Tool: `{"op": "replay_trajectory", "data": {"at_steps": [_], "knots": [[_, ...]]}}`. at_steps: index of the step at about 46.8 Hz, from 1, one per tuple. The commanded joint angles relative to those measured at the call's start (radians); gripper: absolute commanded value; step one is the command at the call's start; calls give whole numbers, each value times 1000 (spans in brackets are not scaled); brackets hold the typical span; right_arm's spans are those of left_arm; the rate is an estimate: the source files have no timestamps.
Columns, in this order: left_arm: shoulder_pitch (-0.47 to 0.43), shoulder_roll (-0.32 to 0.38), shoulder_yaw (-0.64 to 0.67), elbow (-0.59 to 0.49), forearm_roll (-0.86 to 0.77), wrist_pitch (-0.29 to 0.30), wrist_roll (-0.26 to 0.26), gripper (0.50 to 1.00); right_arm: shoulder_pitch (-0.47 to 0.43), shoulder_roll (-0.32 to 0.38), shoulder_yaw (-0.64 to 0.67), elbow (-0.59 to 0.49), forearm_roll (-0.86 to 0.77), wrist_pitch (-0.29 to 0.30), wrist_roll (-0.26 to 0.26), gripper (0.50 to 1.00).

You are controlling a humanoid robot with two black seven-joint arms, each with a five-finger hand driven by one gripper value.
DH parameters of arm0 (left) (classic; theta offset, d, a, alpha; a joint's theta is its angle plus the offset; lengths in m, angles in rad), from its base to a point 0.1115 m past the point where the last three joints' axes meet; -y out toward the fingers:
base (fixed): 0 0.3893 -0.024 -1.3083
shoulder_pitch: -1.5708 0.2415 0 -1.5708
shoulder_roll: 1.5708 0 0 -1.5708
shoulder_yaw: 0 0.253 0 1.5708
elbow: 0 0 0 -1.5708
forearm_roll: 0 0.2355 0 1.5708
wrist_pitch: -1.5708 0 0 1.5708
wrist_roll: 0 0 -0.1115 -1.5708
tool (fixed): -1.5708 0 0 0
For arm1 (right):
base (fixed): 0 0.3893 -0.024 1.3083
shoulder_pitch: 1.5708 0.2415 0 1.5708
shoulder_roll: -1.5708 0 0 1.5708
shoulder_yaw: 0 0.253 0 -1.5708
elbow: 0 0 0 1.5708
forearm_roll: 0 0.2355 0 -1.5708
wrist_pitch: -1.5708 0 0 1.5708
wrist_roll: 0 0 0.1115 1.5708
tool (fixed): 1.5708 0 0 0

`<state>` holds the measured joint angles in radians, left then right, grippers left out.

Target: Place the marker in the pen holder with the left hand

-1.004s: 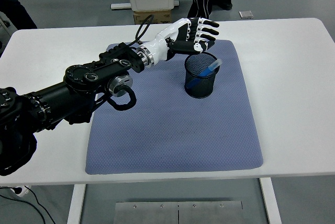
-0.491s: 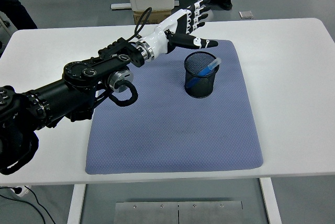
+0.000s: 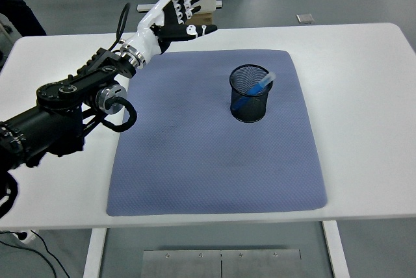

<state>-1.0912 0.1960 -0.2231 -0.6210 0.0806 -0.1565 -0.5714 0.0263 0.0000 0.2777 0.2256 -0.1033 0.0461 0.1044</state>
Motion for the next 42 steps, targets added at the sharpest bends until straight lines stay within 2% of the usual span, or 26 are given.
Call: {"op": "replay_trajectory", "data": {"at_steps": [1, 10, 17, 24, 33, 42], "knots": [[46, 63, -61, 0, -5, -17, -27, 1000, 0, 0, 0, 0, 1, 0, 0, 1000], [131, 164, -117, 0, -19, -84, -27, 1000, 0, 0, 0, 0, 1, 0, 0, 1000], [171, 210, -128, 0, -59, -130, -13, 1000, 0, 0, 0, 0, 1, 0, 0, 1000], [214, 230, -128, 0, -99, -146, 21, 1000, 0, 0, 0, 0, 1, 0, 0, 1000], [241, 241, -130, 0, -127, -146, 21, 1000, 0, 0, 0, 0, 1, 0, 0, 1000], [274, 263, -133, 0, -153, -170, 21, 1000, 0, 0, 0, 0, 1, 0, 0, 1000]]}}
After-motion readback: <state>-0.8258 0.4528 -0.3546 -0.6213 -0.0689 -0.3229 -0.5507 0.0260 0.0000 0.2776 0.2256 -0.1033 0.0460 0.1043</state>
